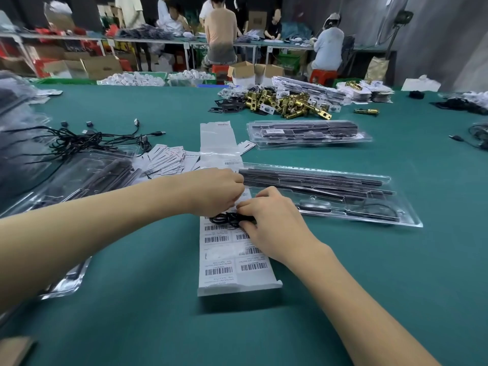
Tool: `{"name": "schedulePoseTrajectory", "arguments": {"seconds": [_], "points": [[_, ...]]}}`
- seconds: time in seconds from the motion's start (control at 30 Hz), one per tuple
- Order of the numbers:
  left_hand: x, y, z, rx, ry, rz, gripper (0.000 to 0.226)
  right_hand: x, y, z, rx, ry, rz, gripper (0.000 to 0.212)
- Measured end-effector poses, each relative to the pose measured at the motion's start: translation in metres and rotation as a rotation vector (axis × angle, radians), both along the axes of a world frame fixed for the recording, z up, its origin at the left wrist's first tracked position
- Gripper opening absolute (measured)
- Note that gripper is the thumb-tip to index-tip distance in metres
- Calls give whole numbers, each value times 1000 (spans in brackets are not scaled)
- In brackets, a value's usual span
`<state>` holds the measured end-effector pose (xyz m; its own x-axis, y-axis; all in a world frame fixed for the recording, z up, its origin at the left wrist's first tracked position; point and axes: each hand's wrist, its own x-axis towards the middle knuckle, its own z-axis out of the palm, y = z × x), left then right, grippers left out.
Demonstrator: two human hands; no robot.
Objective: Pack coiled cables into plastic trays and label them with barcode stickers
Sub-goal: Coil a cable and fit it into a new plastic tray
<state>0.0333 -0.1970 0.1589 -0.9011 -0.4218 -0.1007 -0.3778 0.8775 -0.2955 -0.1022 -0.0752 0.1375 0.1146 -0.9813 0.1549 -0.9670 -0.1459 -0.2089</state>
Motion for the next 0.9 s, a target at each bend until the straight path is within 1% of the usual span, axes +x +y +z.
{"name": "schedulePoseTrajectory", "arguments": {"seconds": [0.07, 0.1, 0.13, 0.2, 0.3, 0.4, 0.63, 0.73, 0.83, 0.9], "points": [[-2, 4, -3, -57, -46, 41, 9, 1, 0, 1, 19, 7, -2, 28], [-2, 5, -5, -69, -52, 59, 7, 2, 0, 2, 26, 9, -3, 30], [-1, 6, -8, -67, -46, 70, 10, 2, -1, 3, 31, 4, -5, 31], [1, 6, -11, -47, -21, 60, 15, 2, -2, 3, 41, -20, -14, 30], [3, 3, -10, -22, -5, 36, 14, 2, -3, 5, 55, -38, -23, 28], [4, 1, -9, 34, 13, 28, 19, 2, -5, 7, 68, -30, -28, 26], [1, -7, 5, 78, -18, -12, 4, 2, -6, 9, 68, -16, -39, 28], [1, -9, 12, 105, -20, -42, 6, 1, -6, 9, 64, -24, -35, 27], [2, -15, 19, 162, 22, -77, 13, 0, -6, 9, 59, -40, -34, 29], [4, -15, 18, 146, 31, -132, 14, -1, -5, 8, 50, -52, -35, 29]]}}
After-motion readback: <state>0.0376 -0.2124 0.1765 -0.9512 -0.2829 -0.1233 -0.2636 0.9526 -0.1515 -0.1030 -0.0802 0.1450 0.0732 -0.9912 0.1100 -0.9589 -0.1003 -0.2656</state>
